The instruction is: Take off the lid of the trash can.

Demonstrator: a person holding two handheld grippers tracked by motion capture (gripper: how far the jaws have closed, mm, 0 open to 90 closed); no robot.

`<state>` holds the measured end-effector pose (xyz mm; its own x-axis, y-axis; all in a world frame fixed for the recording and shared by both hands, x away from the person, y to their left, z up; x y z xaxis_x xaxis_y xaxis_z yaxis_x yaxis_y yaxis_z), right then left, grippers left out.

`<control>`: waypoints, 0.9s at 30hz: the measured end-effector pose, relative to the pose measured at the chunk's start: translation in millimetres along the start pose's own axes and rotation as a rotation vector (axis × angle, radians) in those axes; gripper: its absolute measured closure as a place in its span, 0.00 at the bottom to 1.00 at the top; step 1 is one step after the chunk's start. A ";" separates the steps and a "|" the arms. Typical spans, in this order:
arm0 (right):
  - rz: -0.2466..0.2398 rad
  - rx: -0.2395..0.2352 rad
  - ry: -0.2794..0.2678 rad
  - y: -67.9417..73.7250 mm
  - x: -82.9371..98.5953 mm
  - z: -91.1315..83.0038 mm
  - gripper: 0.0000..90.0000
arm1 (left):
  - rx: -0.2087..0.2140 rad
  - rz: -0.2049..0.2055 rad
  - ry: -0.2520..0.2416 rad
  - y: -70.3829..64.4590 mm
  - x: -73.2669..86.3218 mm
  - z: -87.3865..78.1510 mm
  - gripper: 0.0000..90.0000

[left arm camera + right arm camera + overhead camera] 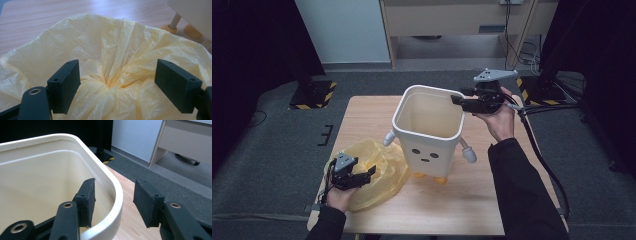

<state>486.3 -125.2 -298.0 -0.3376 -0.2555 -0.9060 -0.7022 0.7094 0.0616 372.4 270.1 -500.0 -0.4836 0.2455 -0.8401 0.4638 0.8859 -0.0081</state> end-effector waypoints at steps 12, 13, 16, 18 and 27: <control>0.011 -0.015 0.041 2.0 -2.3 10.4 0.79 | 0.002 0.007 0.000 -0.7 -0.1 -0.3 0.22; 0.010 -0.007 0.043 2.0 -2.5 10.3 0.80 | 0.002 0.007 0.002 -0.7 -0.1 -0.2 0.22; -0.013 0.013 0.063 2.1 -3.5 10.1 0.82 | 0.002 0.009 0.003 -0.9 -0.1 0.2 0.22; -0.029 0.025 0.082 2.2 -4.1 9.2 0.83 | 0.003 0.011 0.005 -1.2 0.0 0.3 0.22; -0.013 -0.005 0.065 0.9 -5.8 7.8 0.86 | 0.004 0.011 0.003 -0.8 -0.1 0.1 0.22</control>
Point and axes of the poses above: each handheld gripper's, and its own axes: z roughly forward along the jaws, x roughly out of its underside, y roughly to its left, the point moved 3 cm from there along z, roughly forward along the jaws, and after that the axes turned 3 degrees about z, right-handed, at the moved point
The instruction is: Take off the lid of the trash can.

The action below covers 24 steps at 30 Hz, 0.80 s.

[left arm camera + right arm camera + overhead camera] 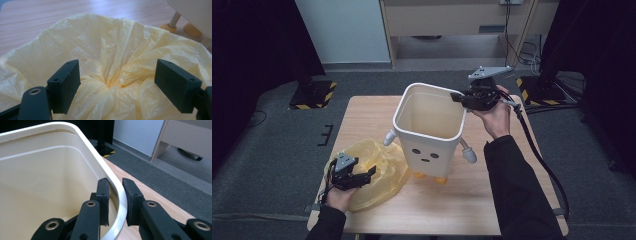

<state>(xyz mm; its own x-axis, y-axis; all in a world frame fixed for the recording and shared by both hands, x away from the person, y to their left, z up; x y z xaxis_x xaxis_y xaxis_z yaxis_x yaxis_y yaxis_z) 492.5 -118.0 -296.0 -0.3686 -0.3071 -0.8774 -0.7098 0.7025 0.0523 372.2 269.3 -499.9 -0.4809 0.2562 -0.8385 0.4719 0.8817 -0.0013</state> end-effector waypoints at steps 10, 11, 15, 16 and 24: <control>0.031 -0.035 -0.029 -0.7 -7.5 -13.0 0.88 | 0.001 0.002 0.004 -0.4 0.1 0.5 0.22; 0.036 -0.038 -0.034 -0.9 -8.0 -13.9 0.87 | 0.001 0.002 0.003 -0.4 0.1 0.5 0.22; 0.030 -0.041 -0.047 -0.7 -10.4 -17.4 0.88 | 0.001 0.001 0.004 -0.2 0.2 0.8 0.22; 0.033 -0.042 -0.046 -0.9 -11.0 -18.1 0.88 | 0.001 0.002 0.004 -0.3 0.2 0.8 0.22; 0.066 -0.029 -0.120 -3.0 -17.1 -39.3 0.89 | -0.001 0.003 0.006 -1.1 0.3 1.2 0.22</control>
Point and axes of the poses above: each handheld gripper's, and its own axes: z roughly forward along the jaws, x roughly out of its underside, y roughly to its left, the point moved 3 cm from there along z, roughly forward along the jaws, and after that the axes turned 3 degrees about z, right-handed, at the moved point
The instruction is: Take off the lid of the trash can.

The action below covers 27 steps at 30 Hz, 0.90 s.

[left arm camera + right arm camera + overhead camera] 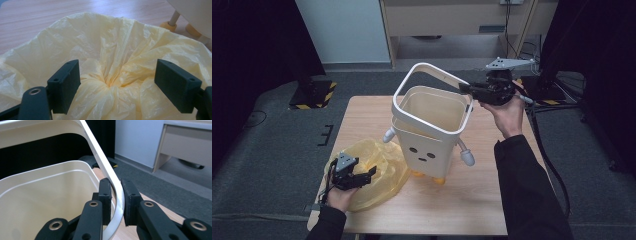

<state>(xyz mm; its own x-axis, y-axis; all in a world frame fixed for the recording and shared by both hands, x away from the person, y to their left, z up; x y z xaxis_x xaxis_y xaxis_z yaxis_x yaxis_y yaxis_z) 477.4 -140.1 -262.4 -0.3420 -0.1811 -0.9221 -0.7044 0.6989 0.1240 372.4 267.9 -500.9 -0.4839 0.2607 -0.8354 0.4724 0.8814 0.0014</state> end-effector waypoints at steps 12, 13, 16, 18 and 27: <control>0.024 0.146 -0.160 -12.1 5.8 -43.5 0.89 | -0.002 0.005 0.006 -0.5 0.3 0.5 0.22; 0.024 0.157 -0.172 -13.2 6.4 -46.9 0.89 | -0.002 0.005 0.007 -0.4 0.4 0.6 0.22; 0.030 0.200 -0.194 -18.0 8.6 -59.3 0.88 | -0.004 0.003 0.009 -0.1 0.6 0.9 0.22; 0.038 0.225 -0.208 -22.1 10.0 -67.1 0.88 | -0.004 0.003 0.007 -0.5 0.6 1.0 0.22; 0.104 0.364 -0.270 -44.2 23.6 -99.2 0.88 | -0.004 0.005 0.007 -1.0 0.7 1.0 0.22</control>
Point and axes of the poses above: each handheld gripper's, and its own axes: z roughly forward along the jaws, x roughly out of its underside, y roughly to its left, the point moved 3 cm from there along z, roughly forward along the jaws, and after that the axes turned 3 degrees about z, right-handed, at the moved point
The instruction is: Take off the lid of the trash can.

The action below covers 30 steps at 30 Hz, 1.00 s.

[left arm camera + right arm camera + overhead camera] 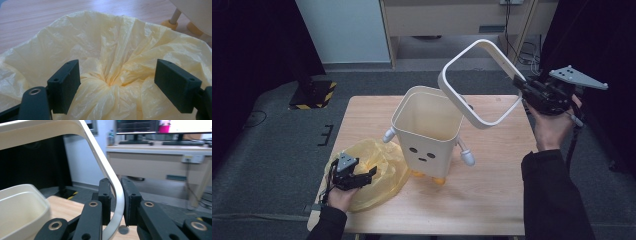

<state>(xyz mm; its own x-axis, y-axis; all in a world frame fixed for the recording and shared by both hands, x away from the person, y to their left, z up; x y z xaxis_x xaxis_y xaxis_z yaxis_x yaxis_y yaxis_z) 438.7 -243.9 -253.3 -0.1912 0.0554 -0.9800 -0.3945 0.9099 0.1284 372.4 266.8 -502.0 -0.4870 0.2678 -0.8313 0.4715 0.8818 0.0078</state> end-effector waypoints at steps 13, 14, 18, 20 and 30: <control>0.035 0.197 -0.021 -35.6 20.8 -17.8 0.88 | -0.001 0.003 0.001 -0.2 0.0 0.4 0.23; 0.038 0.212 -0.020 -37.4 24.0 -17.4 0.88 | -0.001 0.003 0.001 -0.2 0.0 0.4 0.23; 0.036 0.266 0.010 -45.8 37.7 -14.3 0.88 | -0.002 0.001 0.002 0.1 0.1 0.3 0.23; 0.035 0.276 0.026 -49.1 45.5 -12.0 0.88 | -0.002 0.002 0.002 0.0 0.1 0.4 0.23; 0.026 0.314 0.087 -57.1 85.3 1.4 0.88 | -0.002 0.001 0.001 0.1 0.1 0.2 0.23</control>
<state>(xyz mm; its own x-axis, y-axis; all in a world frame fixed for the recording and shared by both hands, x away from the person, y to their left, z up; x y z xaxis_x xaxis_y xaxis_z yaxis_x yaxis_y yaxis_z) 446.1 -290.6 -344.5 -0.2790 0.0570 -0.9586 -0.0945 0.9918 0.0864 372.5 266.9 -502.2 -0.4871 0.2694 -0.8308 0.4706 0.8823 0.0102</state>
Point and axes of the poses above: each handheld gripper's, and its own axes: z roughly forward along the jaws, x roughly out of its underside, y roughly to its left, the point moved 3 cm from there along z, roughly forward along the jaws, and after that the axes turned 3 degrees about z, right-handed, at the moved point
